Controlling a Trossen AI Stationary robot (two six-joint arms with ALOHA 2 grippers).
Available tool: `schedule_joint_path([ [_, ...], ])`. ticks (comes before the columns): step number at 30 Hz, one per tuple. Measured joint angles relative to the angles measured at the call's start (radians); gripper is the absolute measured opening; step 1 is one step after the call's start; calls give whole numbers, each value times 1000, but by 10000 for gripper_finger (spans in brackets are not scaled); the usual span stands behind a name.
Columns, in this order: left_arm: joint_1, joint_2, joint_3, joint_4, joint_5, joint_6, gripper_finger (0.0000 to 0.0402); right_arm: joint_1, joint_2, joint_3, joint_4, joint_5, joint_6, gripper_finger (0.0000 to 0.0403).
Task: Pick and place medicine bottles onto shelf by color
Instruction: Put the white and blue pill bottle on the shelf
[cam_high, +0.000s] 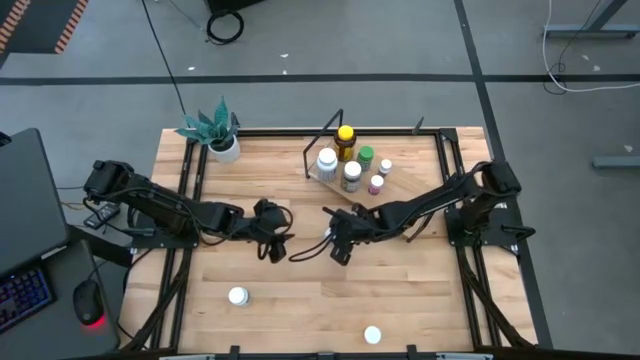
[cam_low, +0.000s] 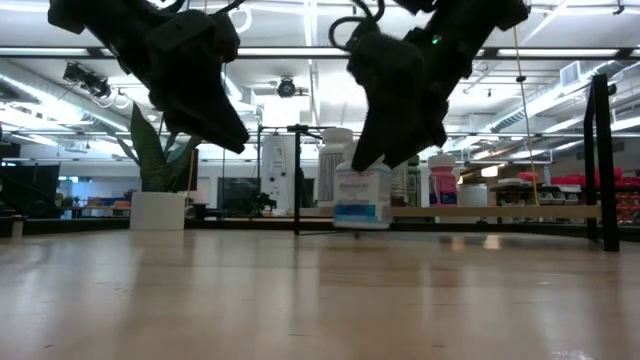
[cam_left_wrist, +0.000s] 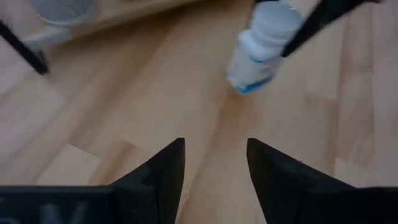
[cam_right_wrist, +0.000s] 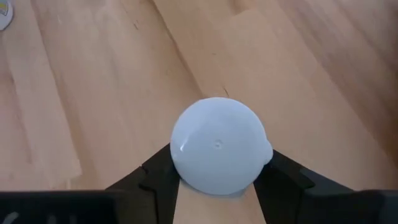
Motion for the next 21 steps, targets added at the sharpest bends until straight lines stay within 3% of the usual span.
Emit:
schedule_joint_path([
  [4,2,0,0,38,-34,12,176,1,-92,0,-153,16,68,176],
  [13,-28,0,0,49,-35,19,173,43,-330,0,-520,169,254,177],
  [21,-62,0,0,56,-36,19,172,-2,-464,-45,-642,313,313,179],
])
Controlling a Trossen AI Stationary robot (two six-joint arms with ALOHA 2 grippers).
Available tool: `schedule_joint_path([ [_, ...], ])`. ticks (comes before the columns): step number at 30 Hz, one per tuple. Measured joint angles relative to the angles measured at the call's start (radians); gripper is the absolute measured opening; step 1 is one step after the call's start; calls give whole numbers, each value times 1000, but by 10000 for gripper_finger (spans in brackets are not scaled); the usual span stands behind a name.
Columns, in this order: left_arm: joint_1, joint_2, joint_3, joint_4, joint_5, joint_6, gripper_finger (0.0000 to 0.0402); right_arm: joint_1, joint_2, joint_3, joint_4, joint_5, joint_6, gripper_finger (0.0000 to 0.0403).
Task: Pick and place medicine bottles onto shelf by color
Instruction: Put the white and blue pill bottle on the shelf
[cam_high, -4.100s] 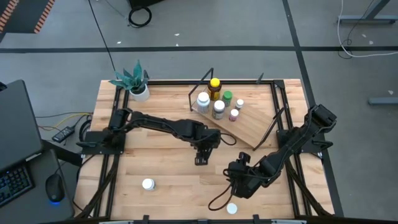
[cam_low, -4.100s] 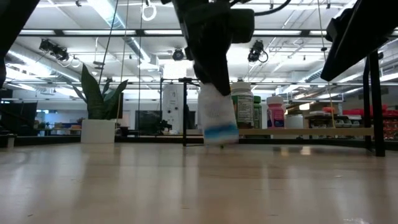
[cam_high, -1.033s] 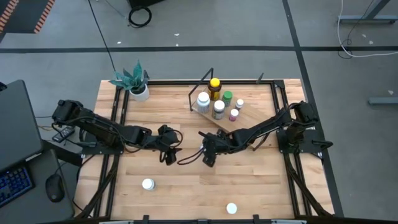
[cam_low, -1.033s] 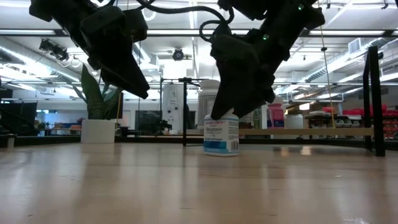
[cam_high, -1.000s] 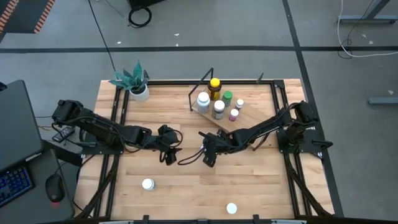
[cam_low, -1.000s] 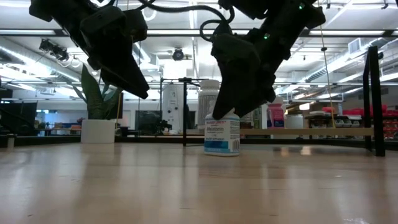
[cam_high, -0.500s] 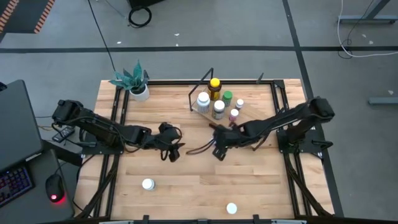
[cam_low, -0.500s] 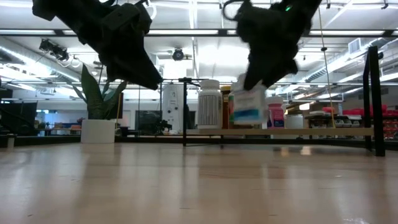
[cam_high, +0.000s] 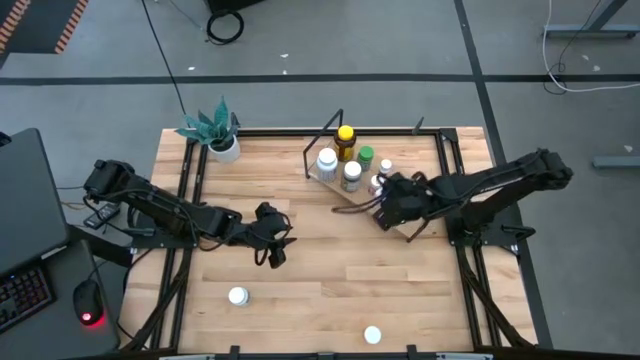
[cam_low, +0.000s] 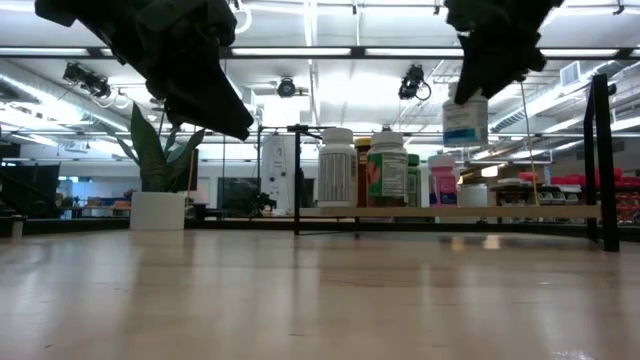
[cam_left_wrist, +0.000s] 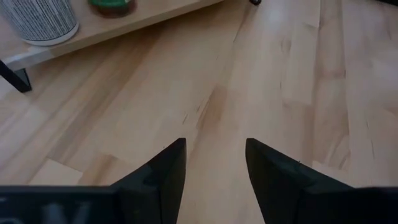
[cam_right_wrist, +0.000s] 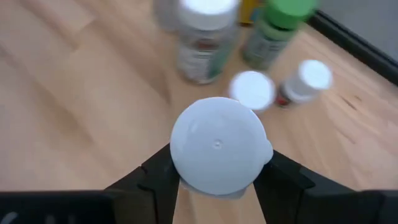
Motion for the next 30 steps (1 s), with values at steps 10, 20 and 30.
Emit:
schedule_joint_path([
  [10,-18,0,0,3,0,-18,172,-117,-299,-315,103,-11,110,181],
  [20,-18,0,0,3,0,-19,172,-356,-352,-366,168,-172,-148,181],
  [30,-14,0,0,3,0,-18,173,-497,-290,-366,254,-291,-347,182],
])
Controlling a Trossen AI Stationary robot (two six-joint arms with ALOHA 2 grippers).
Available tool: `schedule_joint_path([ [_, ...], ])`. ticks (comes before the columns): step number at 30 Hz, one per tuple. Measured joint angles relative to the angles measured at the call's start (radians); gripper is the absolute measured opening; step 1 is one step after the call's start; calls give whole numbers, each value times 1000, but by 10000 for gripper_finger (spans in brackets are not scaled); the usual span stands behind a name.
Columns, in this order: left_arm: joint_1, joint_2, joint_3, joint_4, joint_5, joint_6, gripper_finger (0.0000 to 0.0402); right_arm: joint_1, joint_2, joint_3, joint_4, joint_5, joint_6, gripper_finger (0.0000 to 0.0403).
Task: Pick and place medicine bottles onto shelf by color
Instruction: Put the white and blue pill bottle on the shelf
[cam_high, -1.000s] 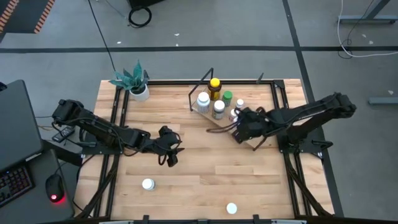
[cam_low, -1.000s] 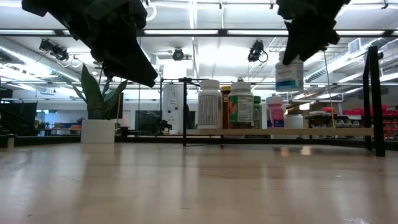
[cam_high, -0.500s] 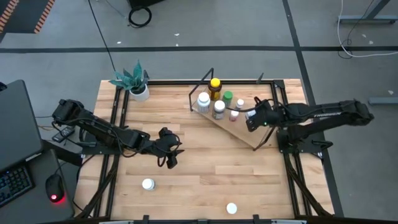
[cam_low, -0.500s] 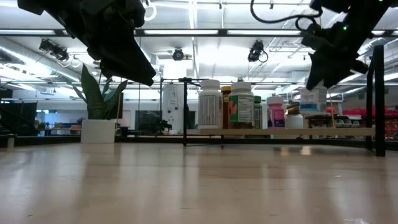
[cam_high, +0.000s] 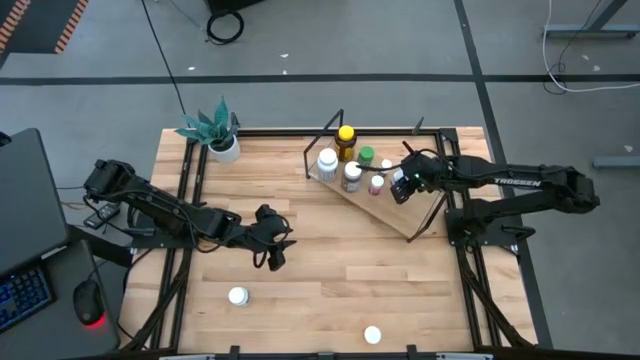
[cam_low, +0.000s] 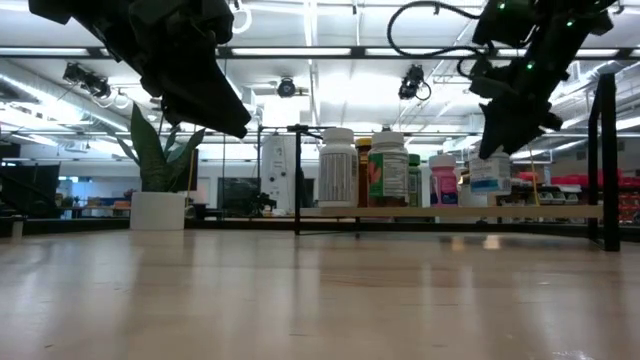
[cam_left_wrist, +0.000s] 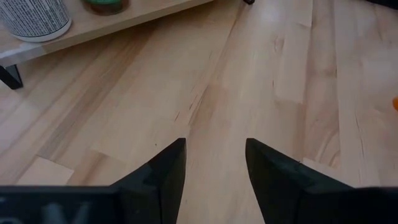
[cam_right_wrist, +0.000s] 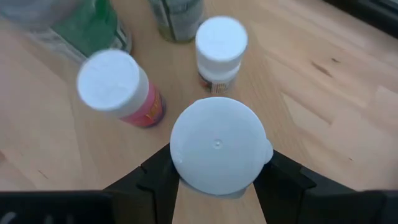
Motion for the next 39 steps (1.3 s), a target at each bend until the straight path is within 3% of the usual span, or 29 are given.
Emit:
schedule_joint_path([
  [5,0,0,0,0,0,0,172,-43,56,0,22,-47,-63,182],
  [17,-2,0,0,-1,0,0,173,-93,92,1,28,-48,-55,192],
  [34,-3,0,0,-1,0,-7,174,-127,75,0,-16,-55,-22,273],
  [39,-3,0,0,-1,0,-7,172,-127,53,52,-28,-101,-31,300],
])
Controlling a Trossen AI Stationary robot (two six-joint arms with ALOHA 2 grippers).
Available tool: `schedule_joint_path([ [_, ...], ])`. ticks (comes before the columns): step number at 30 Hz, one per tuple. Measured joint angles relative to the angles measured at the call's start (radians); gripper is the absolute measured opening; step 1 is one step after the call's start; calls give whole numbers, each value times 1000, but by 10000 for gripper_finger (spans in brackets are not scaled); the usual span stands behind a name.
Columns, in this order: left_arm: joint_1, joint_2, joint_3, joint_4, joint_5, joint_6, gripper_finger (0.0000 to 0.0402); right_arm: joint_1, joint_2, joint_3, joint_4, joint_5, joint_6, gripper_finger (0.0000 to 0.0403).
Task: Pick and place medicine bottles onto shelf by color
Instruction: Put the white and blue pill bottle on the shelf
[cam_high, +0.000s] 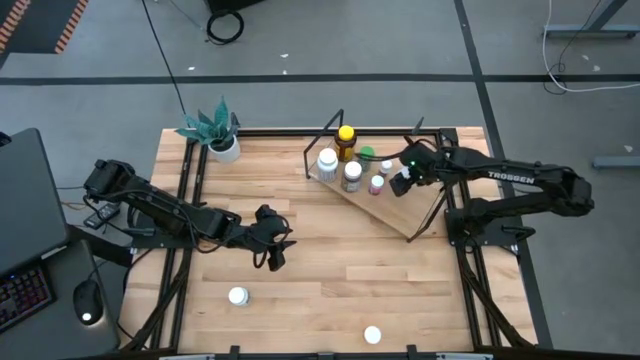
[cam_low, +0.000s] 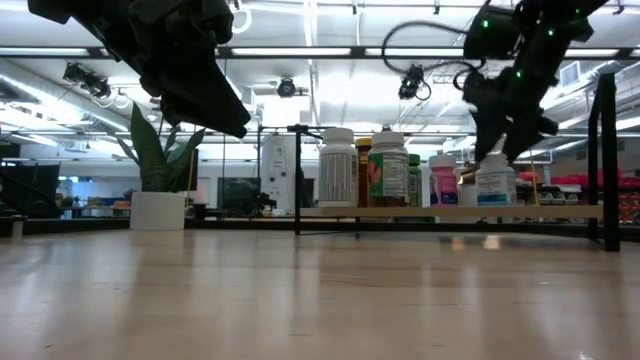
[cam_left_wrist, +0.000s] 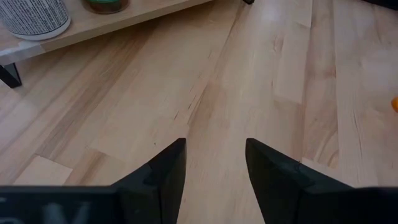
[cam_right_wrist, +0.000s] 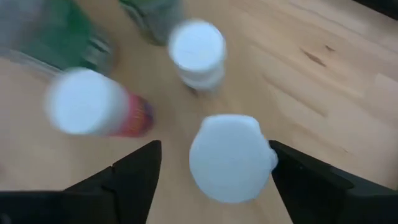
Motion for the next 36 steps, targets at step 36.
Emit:
schedule_joint_path([
  [36,-12,0,0,1,4,-77,173,436,183,211,-181,47,-41,312],
])
